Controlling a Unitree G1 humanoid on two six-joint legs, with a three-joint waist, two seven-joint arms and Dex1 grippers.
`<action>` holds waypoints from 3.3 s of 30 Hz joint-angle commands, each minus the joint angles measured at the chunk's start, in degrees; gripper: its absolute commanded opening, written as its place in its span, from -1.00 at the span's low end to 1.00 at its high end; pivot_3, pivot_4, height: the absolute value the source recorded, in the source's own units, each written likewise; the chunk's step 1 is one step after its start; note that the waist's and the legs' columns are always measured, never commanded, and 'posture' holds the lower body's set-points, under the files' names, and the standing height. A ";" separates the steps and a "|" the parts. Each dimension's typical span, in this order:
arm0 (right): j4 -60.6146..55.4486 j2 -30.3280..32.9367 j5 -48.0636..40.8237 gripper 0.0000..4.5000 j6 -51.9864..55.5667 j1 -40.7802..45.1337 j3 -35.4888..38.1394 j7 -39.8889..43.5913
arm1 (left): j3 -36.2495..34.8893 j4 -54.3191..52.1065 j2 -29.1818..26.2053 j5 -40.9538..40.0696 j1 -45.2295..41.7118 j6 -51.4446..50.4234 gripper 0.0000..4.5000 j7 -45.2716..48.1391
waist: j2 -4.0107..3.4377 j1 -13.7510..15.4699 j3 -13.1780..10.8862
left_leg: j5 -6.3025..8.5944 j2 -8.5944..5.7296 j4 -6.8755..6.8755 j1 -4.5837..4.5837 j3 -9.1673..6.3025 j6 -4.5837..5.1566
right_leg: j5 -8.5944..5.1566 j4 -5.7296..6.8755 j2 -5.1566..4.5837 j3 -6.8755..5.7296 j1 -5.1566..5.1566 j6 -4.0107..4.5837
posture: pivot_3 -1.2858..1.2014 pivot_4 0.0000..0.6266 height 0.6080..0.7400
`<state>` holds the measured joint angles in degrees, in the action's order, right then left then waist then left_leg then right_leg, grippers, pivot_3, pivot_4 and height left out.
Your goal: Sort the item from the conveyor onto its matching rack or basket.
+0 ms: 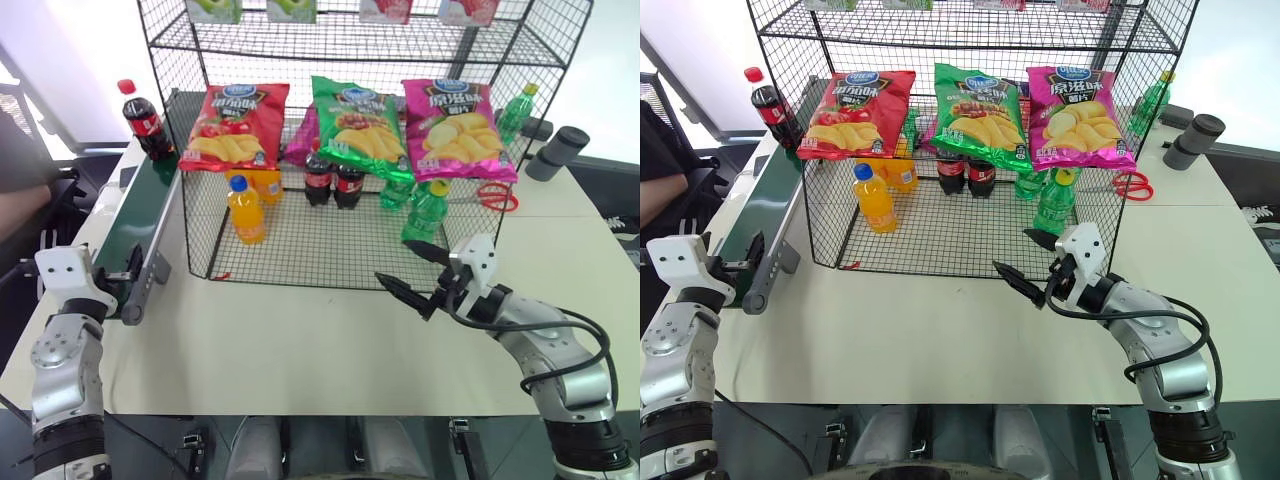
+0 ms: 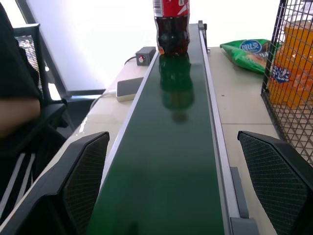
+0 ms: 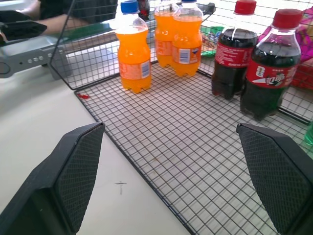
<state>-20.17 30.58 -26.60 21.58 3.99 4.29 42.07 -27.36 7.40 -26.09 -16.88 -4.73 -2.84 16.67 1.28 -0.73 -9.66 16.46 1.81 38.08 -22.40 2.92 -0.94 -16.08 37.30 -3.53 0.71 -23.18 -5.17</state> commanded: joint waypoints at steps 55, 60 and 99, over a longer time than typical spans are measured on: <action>-2.76 -0.20 0.69 1.00 -1.32 0.34 -2.53 0.46 | -3.65 2.44 -4.21 -5.95 -2.15 7.16 0.33 3.10 | 0.12 -0.01 -0.01 | 0.00 0.01 0.00 -0.01 -0.03 0.00 | 0.00 0.00 -0.02 -0.03 -0.01 0.00 | 0.03 -0.52 1.00; -4.59 0.21 -3.08 1.00 1.94 1.80 -2.46 2.16 | -3.57 -7.19 -10.75 -15.38 -0.58 -0.74 0.33 15.48 | 0.23 -0.12 -0.06 | 0.01 0.02 -0.01 -0.10 -0.06 -0.01 | 0.00 -0.06 -0.05 -0.04 -0.07 0.02 | 0.03 -0.52 1.00; -10.96 -5.69 -13.54 1.00 14.76 10.46 -10.68 -0.64 | 42.29 -17.71 -0.83 -7.46 -19.32 -11.85 0.33 48.38 | 0.08 -0.02 -0.10 | 0.00 0.00 0.02 -0.22 -0.06 0.02 | -0.01 -0.10 0.37 0.00 -0.16 0.00 | 0.03 -0.52 1.00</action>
<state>-29.11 25.48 -39.07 36.59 13.56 -6.45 41.64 15.05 -8.86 -27.63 -24.14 -22.90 -16.57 64.38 1.37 -0.75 -9.77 16.46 1.82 38.10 -22.61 2.85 -0.92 -16.09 37.20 -3.15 0.70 -23.34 -5.17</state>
